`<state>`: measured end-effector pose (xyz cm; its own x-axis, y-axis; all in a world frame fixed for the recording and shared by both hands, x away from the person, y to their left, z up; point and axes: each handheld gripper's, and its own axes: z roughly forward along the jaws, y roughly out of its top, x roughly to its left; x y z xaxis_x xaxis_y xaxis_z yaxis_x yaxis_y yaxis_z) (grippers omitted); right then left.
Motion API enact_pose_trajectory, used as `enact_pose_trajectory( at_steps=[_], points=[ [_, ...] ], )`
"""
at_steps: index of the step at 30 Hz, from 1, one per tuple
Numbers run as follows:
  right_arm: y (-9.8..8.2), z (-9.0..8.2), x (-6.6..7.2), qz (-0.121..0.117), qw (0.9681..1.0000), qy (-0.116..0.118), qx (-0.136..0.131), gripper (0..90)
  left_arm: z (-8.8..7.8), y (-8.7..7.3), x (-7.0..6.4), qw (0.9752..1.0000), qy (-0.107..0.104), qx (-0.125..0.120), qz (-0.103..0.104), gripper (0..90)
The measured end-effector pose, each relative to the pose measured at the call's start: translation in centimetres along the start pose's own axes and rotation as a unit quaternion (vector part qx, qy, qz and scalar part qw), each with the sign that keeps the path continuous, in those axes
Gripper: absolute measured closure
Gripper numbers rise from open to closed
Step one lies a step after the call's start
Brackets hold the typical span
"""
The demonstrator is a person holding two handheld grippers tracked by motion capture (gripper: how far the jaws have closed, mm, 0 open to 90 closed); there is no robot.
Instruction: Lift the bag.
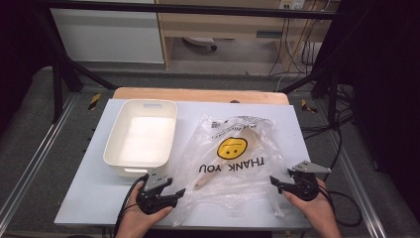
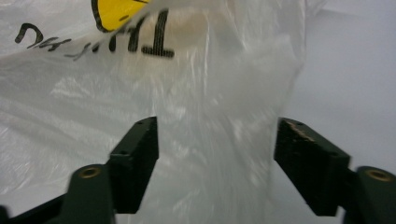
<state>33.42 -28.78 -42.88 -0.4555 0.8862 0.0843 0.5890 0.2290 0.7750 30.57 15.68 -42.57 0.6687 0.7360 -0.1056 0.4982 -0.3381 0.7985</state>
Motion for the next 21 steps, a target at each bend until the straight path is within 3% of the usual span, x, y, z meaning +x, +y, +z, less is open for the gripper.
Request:
enact_pose_trajectory(
  at_steps=[6, 10, 21],
  points=[
    [0.9, -0.7, 0.0, 0.0, 0.9995, -0.015, -0.026, 13.2, -1.3, 1.1, -0.1, 0.9991, -0.008, -0.036, -0.02, 29.5],
    [1.5, -1.0, -0.4, 0.01, 0.9987, -0.024, -0.044, 9.4, -2.5, 2.3, 0.5, 0.9973, -0.006, -0.063, -0.037, 23.6],
    [2.6, -0.9, -1.0, 0.028, 0.9972, -0.036, -0.059, 5.1, -5.7, 4.1, 4.3, 0.9922, 0.039, -0.109, -0.047, 16.1]
  ],
)
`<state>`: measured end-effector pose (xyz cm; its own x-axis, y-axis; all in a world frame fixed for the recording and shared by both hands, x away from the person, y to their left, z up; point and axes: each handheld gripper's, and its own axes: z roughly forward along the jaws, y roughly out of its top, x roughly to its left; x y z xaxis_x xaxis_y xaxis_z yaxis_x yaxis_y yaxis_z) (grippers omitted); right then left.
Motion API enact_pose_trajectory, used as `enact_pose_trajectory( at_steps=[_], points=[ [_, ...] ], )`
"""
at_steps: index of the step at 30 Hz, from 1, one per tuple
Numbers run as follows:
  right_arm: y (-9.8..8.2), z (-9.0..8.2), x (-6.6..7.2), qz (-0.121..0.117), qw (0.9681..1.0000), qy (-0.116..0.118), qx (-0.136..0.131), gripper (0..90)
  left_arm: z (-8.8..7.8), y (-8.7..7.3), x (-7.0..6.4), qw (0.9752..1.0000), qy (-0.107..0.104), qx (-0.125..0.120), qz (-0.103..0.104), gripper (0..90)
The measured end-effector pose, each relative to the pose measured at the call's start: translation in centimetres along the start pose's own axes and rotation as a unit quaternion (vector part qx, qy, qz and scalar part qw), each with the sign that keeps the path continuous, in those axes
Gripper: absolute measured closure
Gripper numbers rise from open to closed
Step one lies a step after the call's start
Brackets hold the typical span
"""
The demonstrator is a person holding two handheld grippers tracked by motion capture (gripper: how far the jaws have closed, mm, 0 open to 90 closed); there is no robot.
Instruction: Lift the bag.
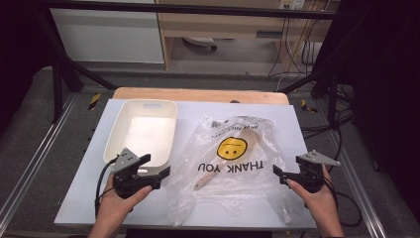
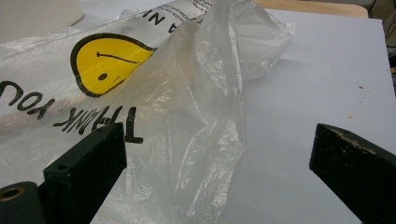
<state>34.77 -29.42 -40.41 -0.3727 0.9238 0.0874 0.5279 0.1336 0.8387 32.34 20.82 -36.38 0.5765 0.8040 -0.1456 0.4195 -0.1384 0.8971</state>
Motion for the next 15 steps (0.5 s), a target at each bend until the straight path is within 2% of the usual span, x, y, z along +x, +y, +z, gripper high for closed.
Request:
enact_pose_trajectory(
  at_steps=[2, 10, 12, 15],
  points=[
    [0.0, 0.0, -0.2, -0.001, 1.0, 0.002, 0.001, 4.7, -0.6, 0.2, 0.9, 0.9998, 0.013, -0.012, -0.001, 15.5],
    [-0.4, -0.1, -0.3, -0.003, 1.0, 0.001, 0.005, 4.2, -2.1, -0.1, 4.5, 0.998, 0.038, -0.045, -0.022, 13.7],
    [-0.7, -0.2, -0.4, -0.001, 1.0, 0.001, 0.004, 4.2, -2.4, -0.2, 5.1, 0.9976, 0.046, -0.047, -0.02, 13.3],
    [-0.9, -0.4, -0.8, 0.006, 1.0, -0.004, 0.003, 4.6, -2.9, -0.5, 6.0, 0.996, 0.071, -0.054, -0.01, 13.0]
  ],
)
